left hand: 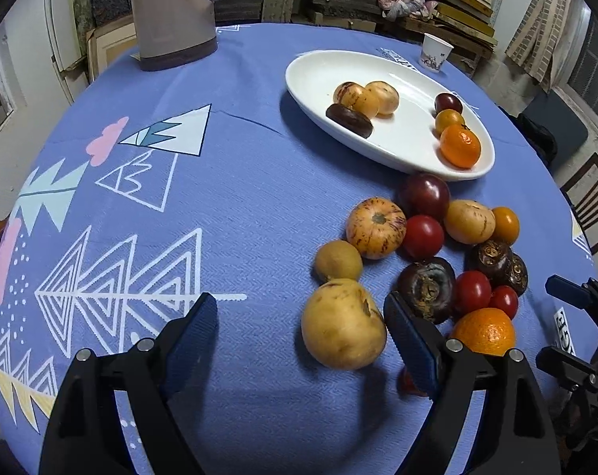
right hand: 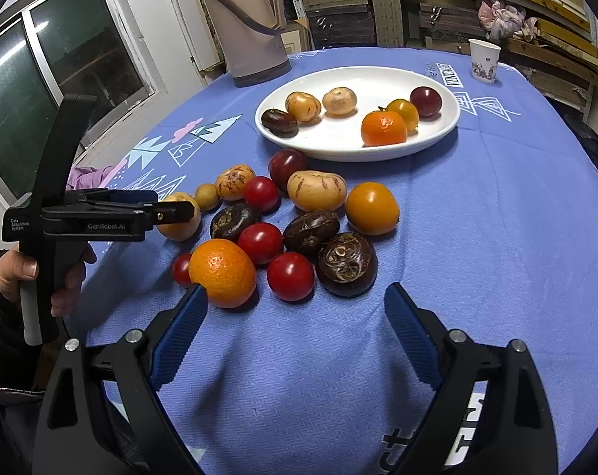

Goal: Organize fruits
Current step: 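Lower the left tool onto a large yellow round fruit and close it, then grasp an orange with the right tool while the left tool holds the yellow fruit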

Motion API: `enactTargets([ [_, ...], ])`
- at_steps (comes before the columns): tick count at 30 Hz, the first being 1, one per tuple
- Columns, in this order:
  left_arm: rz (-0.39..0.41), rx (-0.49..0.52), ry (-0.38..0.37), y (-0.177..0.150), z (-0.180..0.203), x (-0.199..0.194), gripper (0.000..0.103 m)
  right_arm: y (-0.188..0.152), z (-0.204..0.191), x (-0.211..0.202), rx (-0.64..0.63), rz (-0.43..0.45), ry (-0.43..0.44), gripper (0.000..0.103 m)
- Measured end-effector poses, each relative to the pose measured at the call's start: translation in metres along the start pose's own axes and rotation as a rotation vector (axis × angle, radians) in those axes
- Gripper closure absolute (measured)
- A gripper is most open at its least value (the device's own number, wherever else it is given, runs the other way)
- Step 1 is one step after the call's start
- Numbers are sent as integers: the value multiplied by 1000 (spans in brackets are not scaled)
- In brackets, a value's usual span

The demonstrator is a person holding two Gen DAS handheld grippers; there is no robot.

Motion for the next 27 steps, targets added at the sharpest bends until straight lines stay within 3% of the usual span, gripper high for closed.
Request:
enactTargets([
  [4, -38, 30, 30, -7, 3, 17, 20, -1, 0, 3, -1, -9, -7, 15],
  [5, -10, 55, 63, -6, 4, 16, 28, -2, 0, 4, -3, -11, -8, 15],
  [8, 15, 67, 46, -3, 6, 12, 57, -3, 0, 6, -6, -19, -13, 15],
  [19, 43, 96, 39, -17, 11, 4, 55, -7, -43, 8, -67, -41, 114, 15],
  [27, 64, 103, 15, -19, 10, 1, 54, 1, -58, 30, -101, -58, 110, 16],
])
Point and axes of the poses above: each gripper's, at about its wrist camera, not at the fingertips, and x roughly the way its jaws point, z to its right, y to its top, the point moved 10 cm from there along x, roughly the way its jaws point, and after that the axes turned 6 degrees about x, right-handed, at the moved point
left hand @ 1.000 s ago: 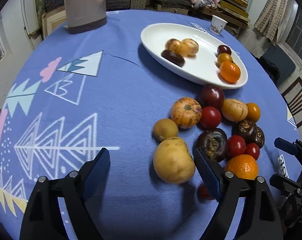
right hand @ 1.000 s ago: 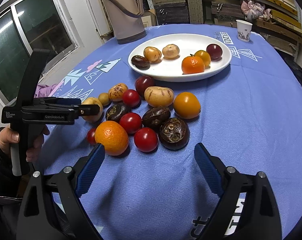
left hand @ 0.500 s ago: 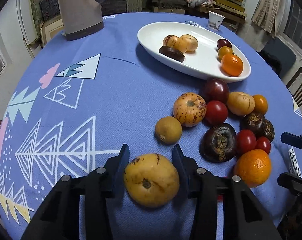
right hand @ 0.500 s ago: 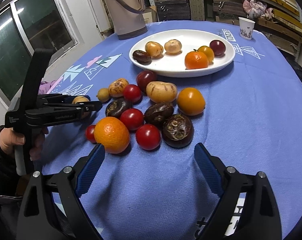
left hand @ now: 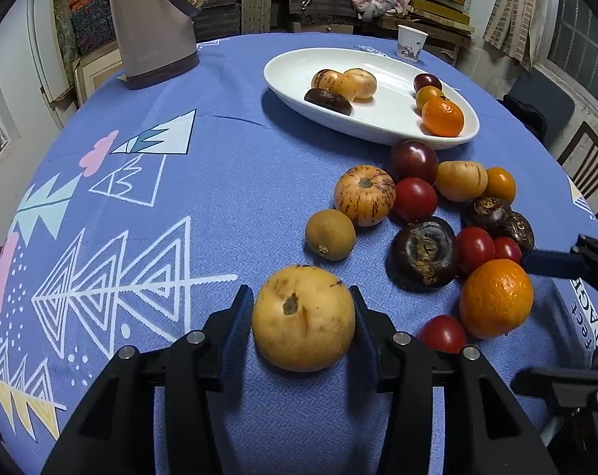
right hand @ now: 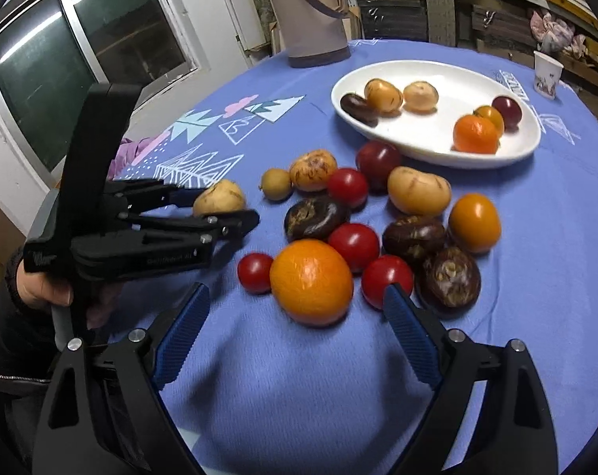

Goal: Organize fruits
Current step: 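Grasp an orange with the right tool while the left tool holds the yellow fruit, then carry the yellow fruit and orange onto the white plate and open both tools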

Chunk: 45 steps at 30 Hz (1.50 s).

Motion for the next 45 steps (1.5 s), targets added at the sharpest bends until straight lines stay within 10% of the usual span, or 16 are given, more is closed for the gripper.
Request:
enactTargets([
  [4, 5, 1, -9, 1, 0, 0, 54, 4, -1, 7, 10, -33, 7, 49],
  [20, 34, 26, 0, 1, 2, 1, 50, -10, -5, 20, -53, -87, -54, 54],
  [25, 16, 65, -2, -3, 12, 2, 26, -17, 3, 18, -22, -84, -47, 48],
  [36, 47, 18, 4, -4, -4, -4, 58, -10, 4, 20, 40, -68, 23, 57],
  [45, 49, 65, 23, -4, 3, -12, 59, -4, 13, -3, 64, -27, 15, 58],
])
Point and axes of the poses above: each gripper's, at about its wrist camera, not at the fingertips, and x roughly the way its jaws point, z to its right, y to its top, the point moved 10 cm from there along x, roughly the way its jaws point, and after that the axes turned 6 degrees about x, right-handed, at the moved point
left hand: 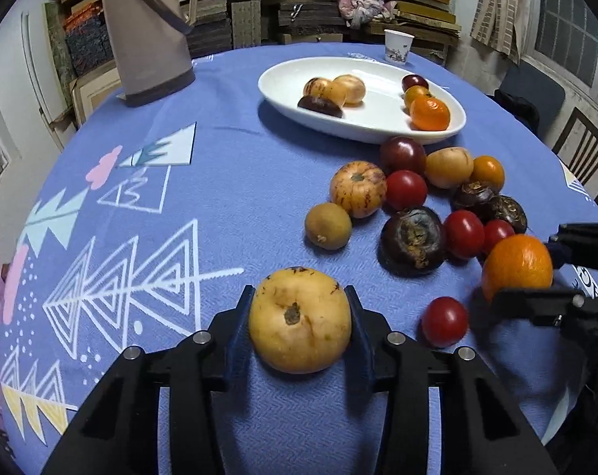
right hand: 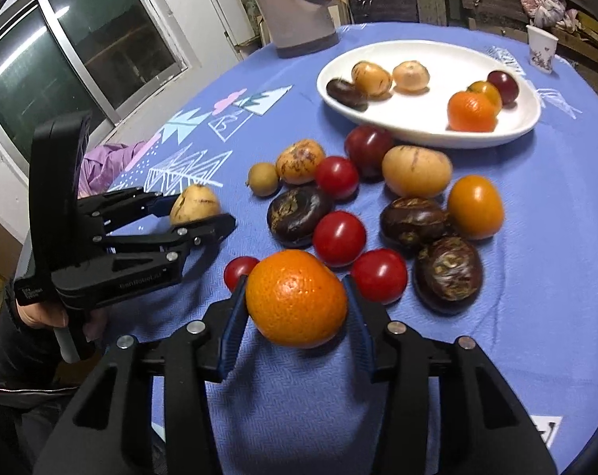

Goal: Organize fruits
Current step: 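Carry the yellow fruit and orange onto the white plate and open both tools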

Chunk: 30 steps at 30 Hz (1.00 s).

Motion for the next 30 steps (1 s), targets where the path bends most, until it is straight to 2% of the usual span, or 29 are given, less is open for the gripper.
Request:
enactTargets([
  [11, 65, 26, -27, 35, 12, -25, 59, 20, 5, -29, -6, 68, -8, 58],
  [17, 99, 60, -19, 61, 18, -31, 59, 52, 14, -49, -5, 128, -22, 58],
  [22, 112, 68, -44, 87, 24, -32, 59, 81, 21, -58, -13, 164, -33, 58],
  [30, 74, 11, -131, 136, 30, 3, 58, 124, 40, -36, -19, 142, -71, 58],
])
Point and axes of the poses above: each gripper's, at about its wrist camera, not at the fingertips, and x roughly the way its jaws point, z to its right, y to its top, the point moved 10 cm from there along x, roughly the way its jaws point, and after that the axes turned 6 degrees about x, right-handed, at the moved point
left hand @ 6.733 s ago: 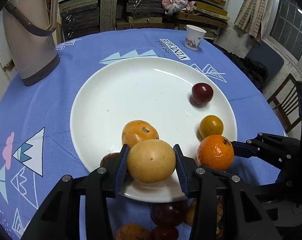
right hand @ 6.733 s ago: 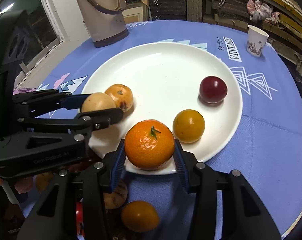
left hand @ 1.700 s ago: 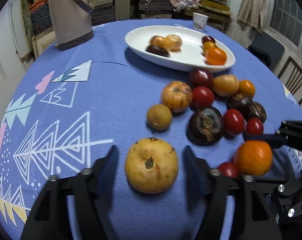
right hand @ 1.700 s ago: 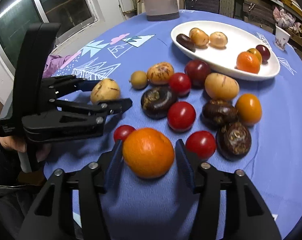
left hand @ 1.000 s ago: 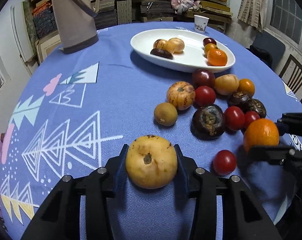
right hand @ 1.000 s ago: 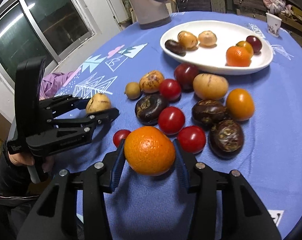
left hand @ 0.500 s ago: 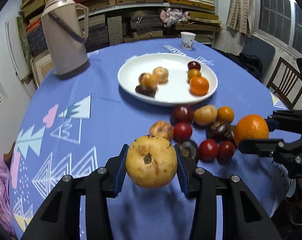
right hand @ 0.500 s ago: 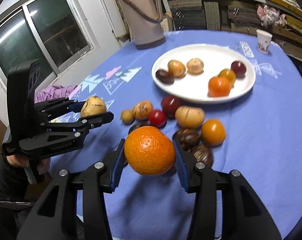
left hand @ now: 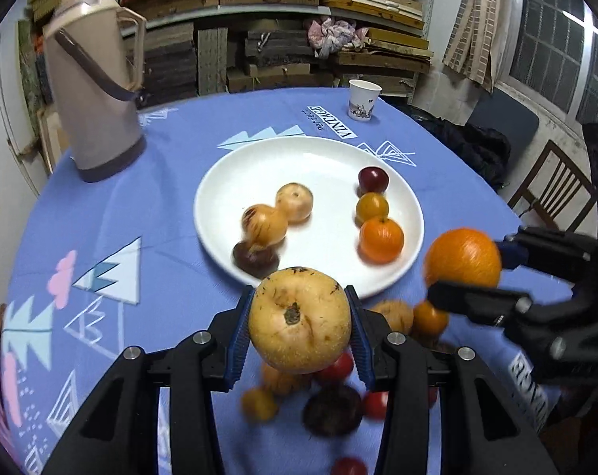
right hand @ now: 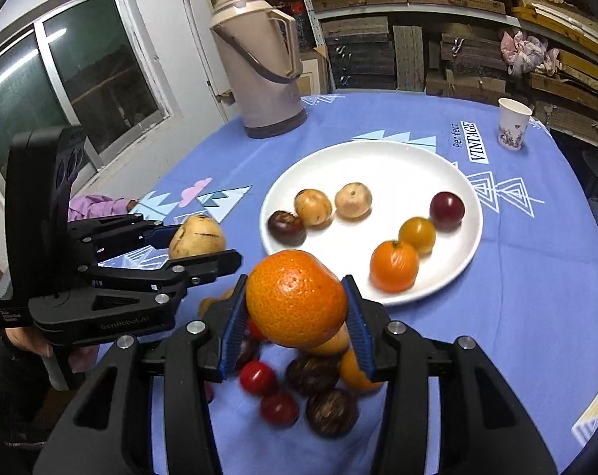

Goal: Organize fruits
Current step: 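Carry the yellow fruit and orange onto the white plate and open both tools, then withdraw both open tools from the plate toward the fruit pile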

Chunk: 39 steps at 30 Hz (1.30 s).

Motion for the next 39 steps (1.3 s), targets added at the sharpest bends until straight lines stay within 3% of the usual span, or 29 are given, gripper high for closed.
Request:
enactTargets([
  [11, -82, -63, -12, 23, -16, 66, 58, 11, 30, 45, 49, -54, 7, 58],
  [13, -78, -57, 4, 25, -22, 73, 58, 12, 31, 52, 60, -66, 34, 58],
  [25, -88, -110, 30, 37, -47, 94, 58, 31, 40, 81, 54, -55, -7, 57],
  [30, -102, -172, 62, 36, -61, 94, 37, 41, 47, 79, 85, -28, -32, 51],
  [32, -86, -173, 65, 38, -63, 88, 31, 43, 49, 74, 94, -12, -32, 44],
  [38, -38, -130, 68, 46, -56, 65, 28, 41, 47, 54, 97, 8, -16, 42],
  [39, -33, -122, 69, 47, -54, 61, 24, 40, 45, 48, 93, 18, -17, 40],
])
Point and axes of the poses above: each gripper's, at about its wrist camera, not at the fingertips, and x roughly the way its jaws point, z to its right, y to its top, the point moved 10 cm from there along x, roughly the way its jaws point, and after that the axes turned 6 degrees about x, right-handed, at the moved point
